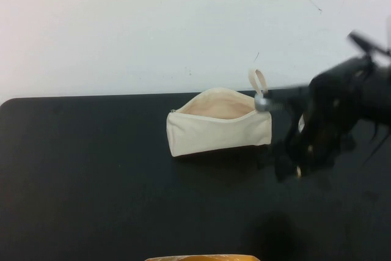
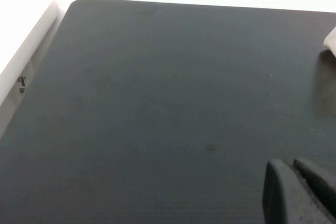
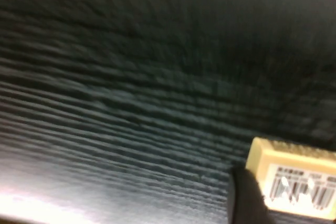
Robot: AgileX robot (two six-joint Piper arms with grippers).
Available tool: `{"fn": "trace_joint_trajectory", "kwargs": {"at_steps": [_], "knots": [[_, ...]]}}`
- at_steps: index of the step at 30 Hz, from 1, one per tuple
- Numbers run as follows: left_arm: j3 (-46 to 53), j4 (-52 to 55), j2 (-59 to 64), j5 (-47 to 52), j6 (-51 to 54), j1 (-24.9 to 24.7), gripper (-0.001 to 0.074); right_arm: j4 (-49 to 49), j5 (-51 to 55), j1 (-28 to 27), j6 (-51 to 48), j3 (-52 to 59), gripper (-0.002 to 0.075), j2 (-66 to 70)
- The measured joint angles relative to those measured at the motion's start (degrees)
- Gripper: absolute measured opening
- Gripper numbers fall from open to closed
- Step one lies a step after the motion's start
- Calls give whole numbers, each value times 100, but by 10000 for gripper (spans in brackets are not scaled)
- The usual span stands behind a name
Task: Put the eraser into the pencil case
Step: Pick up the eraser from the table, then place the eraser on the pencil case
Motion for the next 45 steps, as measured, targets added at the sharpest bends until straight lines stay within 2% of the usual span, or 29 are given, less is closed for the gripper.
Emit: {"fn": "trace_joint_trajectory", "kwargs": {"at_steps": [5, 9, 22, 27, 30, 31, 33, 34, 37, 39, 42, 45], "knots": [[0, 0, 0, 0, 0, 0, -1, -20, -58, 126, -506, -408, 307, -634], [0, 0, 0, 0, 0, 0, -1, -35, -205, 199, -727, -992, 307, -591], [0, 0, 0, 0, 0, 0, -1, -56, 3, 220, -1321, -3675, 311, 1762], [0, 0, 0, 0, 0, 0, -1, -56, 275, 220, -1343, -4235, 437, 2144], [0, 0, 0, 0, 0, 0, -1, -56, 455, 220, -1343, -4358, 463, 2155], [0, 0, 0, 0, 0, 0, -1, -56, 536, 220, -1343, -4372, 454, 2155], [0, 0, 0, 0, 0, 0, -1, -56, 775, 225, -1364, -4387, 386, 2083], [0, 0, 0, 0, 0, 0, -1, -56, 880, 234, -1408, -4387, 340, 2039], [0, 0, 0, 0, 0, 0, -1, -81, 1030, 281, -1446, -4219, 136, 1710], [0, -10, 0, 0, 0, 0, -1, -89, 927, 327, -1455, -3869, 58, 1299], [0, -10, 0, 0, 0, 0, -1, -89, 333, 392, -1455, -3022, 17, 467], [0, -10, 0, 0, 0, 0, -1, -89, -572, 431, -1458, -1821, 7, -462]]}}
